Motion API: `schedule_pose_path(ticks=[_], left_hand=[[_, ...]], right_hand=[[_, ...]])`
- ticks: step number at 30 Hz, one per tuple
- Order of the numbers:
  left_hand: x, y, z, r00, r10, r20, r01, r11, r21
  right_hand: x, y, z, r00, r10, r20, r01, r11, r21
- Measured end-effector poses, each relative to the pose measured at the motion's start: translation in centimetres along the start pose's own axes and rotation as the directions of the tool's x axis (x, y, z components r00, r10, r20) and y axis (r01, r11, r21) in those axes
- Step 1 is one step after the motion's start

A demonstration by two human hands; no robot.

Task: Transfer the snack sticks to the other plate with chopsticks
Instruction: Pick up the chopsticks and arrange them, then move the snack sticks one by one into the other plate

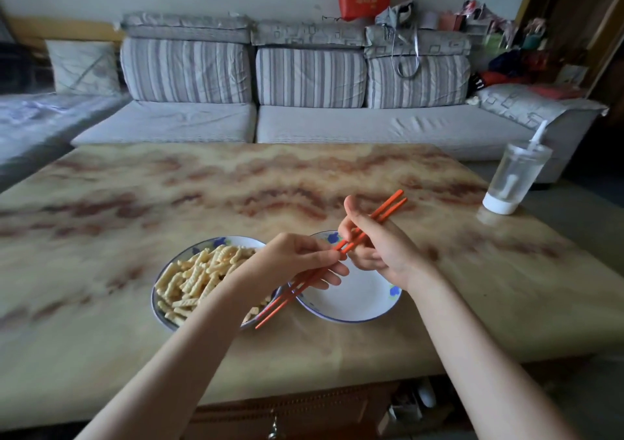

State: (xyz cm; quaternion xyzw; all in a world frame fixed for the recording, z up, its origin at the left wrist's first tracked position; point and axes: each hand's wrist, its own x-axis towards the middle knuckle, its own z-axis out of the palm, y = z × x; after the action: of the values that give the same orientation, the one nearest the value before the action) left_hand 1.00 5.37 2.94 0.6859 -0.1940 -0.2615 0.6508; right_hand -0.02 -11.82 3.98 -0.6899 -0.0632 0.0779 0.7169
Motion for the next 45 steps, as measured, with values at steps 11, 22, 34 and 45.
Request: schedule_pose_path(ticks=[11, 22, 34, 45], left_hand=[[-0.6, -1.0, -0.4, 0.999, 0.007, -0.031, -0.009, 0.998, -0.060], [-0.8, -1.3, -0.5, 0.998, 0.024, -0.052, -0.026, 0.999, -0.041], [-1.8, -1.8, -2.9, 0.937, 0.170, -0.305, -0.149, 0.985, 0.090], [-9.5, -7.8, -10.9, 0.436, 0.362, -0.824, -0.126, 0.931, 0.342]], right_hand=[[0.3, 0.4, 0.7, 1.000, 0.015, 0.002, -0.015, 0.999, -0.040], [0.4, 1.1, 1.4, 0.999, 0.034, -0.038, -0.034, 0.999, 0.008], [1.1, 1.7, 0.3, 0.988, -0.068, -0.139, 0.075, 0.996, 0.045], [1.3, 2.1, 1.2, 0.950, -0.056, -0.307, 0.110, 0.980, 0.163]])
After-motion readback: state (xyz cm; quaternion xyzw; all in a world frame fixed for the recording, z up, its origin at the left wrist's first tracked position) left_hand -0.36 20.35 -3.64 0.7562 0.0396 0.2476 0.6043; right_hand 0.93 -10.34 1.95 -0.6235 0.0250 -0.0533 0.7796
